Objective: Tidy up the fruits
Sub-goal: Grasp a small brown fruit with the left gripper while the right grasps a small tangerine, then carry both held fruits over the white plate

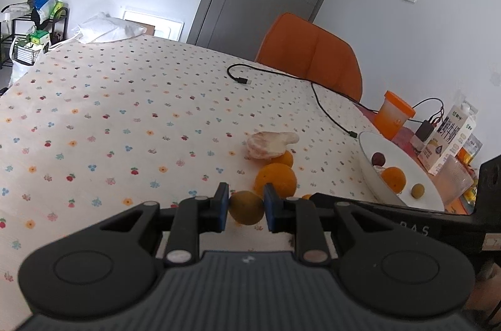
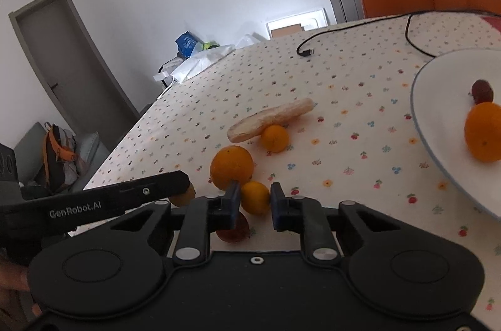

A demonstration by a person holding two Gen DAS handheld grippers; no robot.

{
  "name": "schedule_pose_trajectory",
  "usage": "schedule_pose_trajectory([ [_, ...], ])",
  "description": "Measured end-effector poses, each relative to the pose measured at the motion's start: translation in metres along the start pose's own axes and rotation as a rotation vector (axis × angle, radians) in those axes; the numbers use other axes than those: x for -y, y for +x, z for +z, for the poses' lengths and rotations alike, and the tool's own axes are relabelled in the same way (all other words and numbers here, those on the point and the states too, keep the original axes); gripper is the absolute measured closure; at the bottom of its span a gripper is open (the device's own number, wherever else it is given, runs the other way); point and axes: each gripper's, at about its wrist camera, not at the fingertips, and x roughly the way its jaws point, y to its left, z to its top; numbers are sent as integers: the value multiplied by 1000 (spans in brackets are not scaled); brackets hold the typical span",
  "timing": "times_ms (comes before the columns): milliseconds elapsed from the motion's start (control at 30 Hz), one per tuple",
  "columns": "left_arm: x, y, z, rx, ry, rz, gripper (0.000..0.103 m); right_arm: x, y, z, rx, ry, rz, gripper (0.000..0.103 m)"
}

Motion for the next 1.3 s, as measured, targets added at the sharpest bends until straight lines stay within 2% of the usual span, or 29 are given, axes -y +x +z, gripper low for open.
schedule_pose_trajectory([
  [467,30,5,-4,-2,26,-79,81,14,-50,-1,92,24,-60,84],
  [1300,132,37,4,-38,191,-235,81,85,-128,-12,267,169,-233,84],
])
